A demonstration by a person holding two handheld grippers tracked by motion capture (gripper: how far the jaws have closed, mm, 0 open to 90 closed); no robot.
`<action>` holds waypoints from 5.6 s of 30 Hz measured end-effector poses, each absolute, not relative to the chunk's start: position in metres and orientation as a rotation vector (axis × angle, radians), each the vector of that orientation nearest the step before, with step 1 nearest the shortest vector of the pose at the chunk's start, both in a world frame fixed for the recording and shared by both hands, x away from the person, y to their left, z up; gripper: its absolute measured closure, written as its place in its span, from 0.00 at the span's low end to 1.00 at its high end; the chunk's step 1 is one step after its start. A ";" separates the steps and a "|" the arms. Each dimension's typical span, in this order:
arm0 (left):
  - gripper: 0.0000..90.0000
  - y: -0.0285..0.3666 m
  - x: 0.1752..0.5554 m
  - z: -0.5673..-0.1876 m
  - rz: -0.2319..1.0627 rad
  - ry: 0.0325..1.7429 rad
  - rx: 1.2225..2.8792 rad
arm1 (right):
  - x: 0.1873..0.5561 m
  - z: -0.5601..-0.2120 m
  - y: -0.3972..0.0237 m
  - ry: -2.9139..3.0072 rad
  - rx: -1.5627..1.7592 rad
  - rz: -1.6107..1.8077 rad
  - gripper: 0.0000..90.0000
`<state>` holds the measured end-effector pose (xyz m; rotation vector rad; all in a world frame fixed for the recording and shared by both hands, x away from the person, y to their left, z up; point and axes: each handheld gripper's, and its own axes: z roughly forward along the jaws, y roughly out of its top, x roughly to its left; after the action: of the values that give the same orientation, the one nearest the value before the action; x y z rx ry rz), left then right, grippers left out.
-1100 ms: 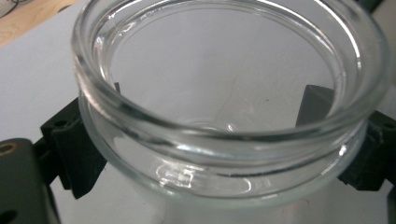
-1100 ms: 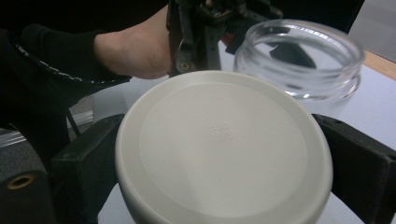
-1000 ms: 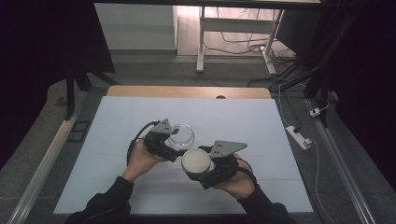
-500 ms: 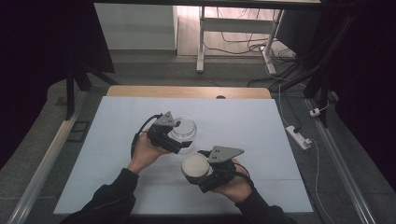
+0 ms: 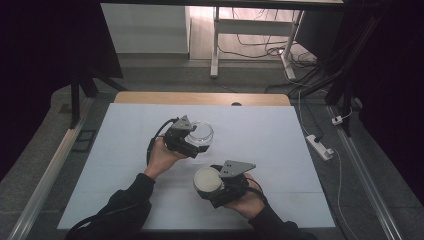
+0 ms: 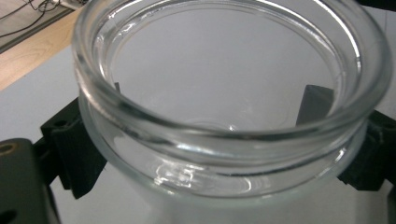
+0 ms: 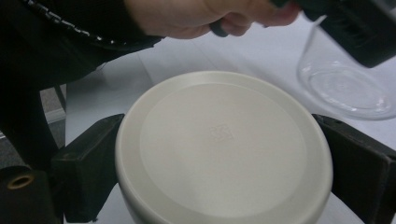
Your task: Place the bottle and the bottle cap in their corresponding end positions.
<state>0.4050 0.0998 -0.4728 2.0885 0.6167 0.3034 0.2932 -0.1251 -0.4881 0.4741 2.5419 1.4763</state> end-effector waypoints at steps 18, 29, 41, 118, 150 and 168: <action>0.08 0.085 0.427 -0.491 0.319 0.636 2.090 | 0.301 -0.517 -0.109 2.592 0.483 1.402 0.08; 0.08 0.089 0.434 -0.500 0.335 0.654 2.099 | 0.311 -0.529 -0.107 2.628 0.500 1.338 0.08; 0.08 0.089 0.440 -0.512 0.331 0.667 2.102 | 0.315 -0.538 -0.100 2.691 0.507 1.238 0.08; 0.00 0.163 0.331 -0.489 0.217 0.764 2.044 | 0.295 -0.497 -0.178 2.534 0.784 1.288 0.00; 0.00 0.231 0.241 -0.505 0.244 0.962 1.994 | 0.271 -0.493 -0.248 2.383 0.978 1.189 0.00; 0.00 0.273 0.198 -0.520 0.281 1.106 1.983 | 0.257 -0.493 -0.283 2.306 1.093 1.156 0.00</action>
<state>0.1981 0.2733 -0.5197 1.9826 1.1063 0.2809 0.2566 -0.2834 -0.4934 1.0935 2.3062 1.1561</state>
